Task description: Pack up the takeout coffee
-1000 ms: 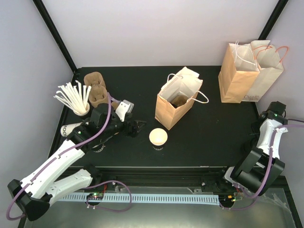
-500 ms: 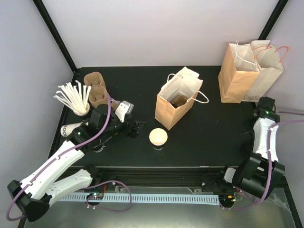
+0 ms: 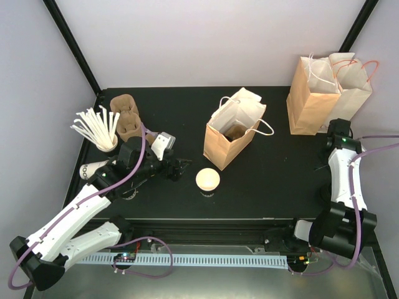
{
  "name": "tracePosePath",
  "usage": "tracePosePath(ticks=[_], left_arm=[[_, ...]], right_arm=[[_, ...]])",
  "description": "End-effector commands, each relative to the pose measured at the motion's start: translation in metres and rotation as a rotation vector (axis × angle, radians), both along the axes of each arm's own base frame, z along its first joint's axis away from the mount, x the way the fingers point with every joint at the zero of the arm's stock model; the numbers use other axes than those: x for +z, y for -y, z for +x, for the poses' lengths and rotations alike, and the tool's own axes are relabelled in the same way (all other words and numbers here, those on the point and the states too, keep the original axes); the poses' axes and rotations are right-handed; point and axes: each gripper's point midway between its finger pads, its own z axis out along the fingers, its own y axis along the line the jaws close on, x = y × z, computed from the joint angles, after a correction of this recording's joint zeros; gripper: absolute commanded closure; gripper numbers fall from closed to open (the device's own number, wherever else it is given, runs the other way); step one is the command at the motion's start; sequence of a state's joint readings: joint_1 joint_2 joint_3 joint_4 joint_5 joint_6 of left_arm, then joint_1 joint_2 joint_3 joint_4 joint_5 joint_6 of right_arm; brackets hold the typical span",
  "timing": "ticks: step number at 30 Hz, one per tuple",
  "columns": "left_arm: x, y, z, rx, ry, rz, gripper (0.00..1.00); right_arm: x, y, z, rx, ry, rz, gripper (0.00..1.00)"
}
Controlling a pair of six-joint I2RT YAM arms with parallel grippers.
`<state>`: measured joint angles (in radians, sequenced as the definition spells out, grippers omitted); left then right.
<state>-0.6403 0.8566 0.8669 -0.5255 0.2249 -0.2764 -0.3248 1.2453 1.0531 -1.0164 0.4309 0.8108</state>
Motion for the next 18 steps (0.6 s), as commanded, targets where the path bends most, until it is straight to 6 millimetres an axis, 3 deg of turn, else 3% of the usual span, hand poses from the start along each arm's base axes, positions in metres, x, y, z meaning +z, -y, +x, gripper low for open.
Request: tracePosePath(ticks=[1,5,10,13,15,18], left_arm=[[0.008,0.0,0.001,-0.001,0.014,-0.015,0.01],[0.008,0.001,0.001,-0.005,0.012,-0.016,0.01],[0.01,0.003,0.0,-0.016,0.008,-0.023,0.01],[0.01,0.002,-0.002,-0.016,0.009,-0.021,0.01],[0.01,0.0,-0.002,-0.015,0.013,-0.017,0.01],[0.011,0.0,-0.003,-0.017,0.02,-0.017,0.01]], right_arm=[[0.005,0.007,-0.006,-0.037,-0.046,-0.044,0.97],[0.005,0.007,-0.007,-0.032,-0.038,-0.053,0.95],[-0.007,0.005,-0.012,-0.036,-0.019,-0.011,0.79],[-0.019,0.014,-0.018,-0.055,0.06,0.077,0.74],[-0.015,0.023,-0.025,-0.082,0.082,0.07,0.7],[-0.008,0.035,-0.035,-0.133,0.099,0.061,0.45]])
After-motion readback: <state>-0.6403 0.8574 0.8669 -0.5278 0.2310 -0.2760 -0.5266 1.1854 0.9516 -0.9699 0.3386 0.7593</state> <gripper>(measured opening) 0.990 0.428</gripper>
